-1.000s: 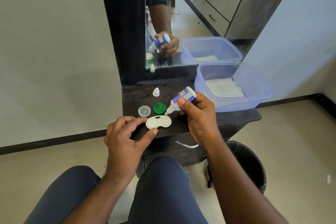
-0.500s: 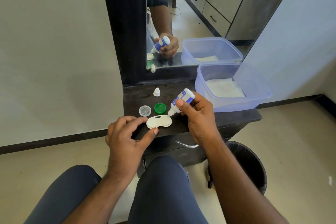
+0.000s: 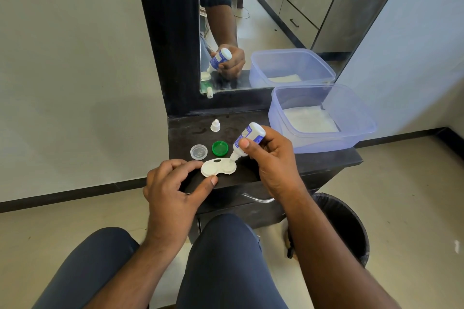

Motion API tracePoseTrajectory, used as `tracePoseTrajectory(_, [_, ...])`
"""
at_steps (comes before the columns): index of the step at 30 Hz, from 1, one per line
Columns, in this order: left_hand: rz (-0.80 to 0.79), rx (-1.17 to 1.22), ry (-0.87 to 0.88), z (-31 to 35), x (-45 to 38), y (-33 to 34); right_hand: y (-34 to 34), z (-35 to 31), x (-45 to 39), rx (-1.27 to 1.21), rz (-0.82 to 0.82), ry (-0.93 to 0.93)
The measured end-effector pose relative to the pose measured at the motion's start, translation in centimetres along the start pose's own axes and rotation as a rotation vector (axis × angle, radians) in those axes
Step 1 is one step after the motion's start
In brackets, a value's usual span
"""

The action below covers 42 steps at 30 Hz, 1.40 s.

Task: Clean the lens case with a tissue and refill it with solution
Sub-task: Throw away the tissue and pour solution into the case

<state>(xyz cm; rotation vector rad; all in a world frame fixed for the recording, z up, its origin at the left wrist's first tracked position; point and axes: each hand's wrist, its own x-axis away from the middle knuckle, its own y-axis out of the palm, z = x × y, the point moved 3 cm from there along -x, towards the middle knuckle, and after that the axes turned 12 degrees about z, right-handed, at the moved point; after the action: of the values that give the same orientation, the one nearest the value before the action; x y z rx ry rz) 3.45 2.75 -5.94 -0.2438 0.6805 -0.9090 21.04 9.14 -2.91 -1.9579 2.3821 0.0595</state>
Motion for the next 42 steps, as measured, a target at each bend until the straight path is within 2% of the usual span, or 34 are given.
tracePoseTrajectory(17, [-0.008,0.016,-0.028,0.1,-0.1,0.0,-0.1,0.0,-0.1,-0.019,0.010,0.018])
tracePoseTrajectory(21, [-0.030,0.064,-0.053,0.3,-0.1,-0.7,-0.3,-0.3,0.1,-0.116,-0.001,0.028])
tracePoseTrajectory(24, [0.020,0.177,-0.049,1.0,-1.4,-1.6,-0.3,-0.2,-0.2,-0.209,-0.014,0.039])
tracePoseTrajectory(28, [0.068,0.126,0.000,1.6,-5.5,-1.3,-0.3,0.2,-0.5,-0.312,-0.026,0.075])
tracePoseTrajectory(30, [-0.009,0.097,0.008,2.1,-7.7,-0.2,-0.1,0.3,-0.6,-0.330,-0.004,0.077])
tracePoseTrajectory(33, [-0.239,0.032,0.049,3.3,-9.8,2.4,-0.1,0.2,-0.6,-0.297,0.071,0.083])
tracePoseTrajectory(35, [-0.339,-0.039,0.084,3.9,-10.5,3.9,-0.1,0.2,-0.6,-0.271,0.096,0.081])
tracePoseTrajectory(38, [-0.398,-0.106,0.099,3.7,-11.1,5.4,-0.1,0.4,-0.6,-0.246,0.096,0.073])
tracePoseTrajectory(42, [-0.382,-0.093,0.027,2.8,-11.7,5.8,0.0,0.4,-0.7,-0.238,0.131,0.062])
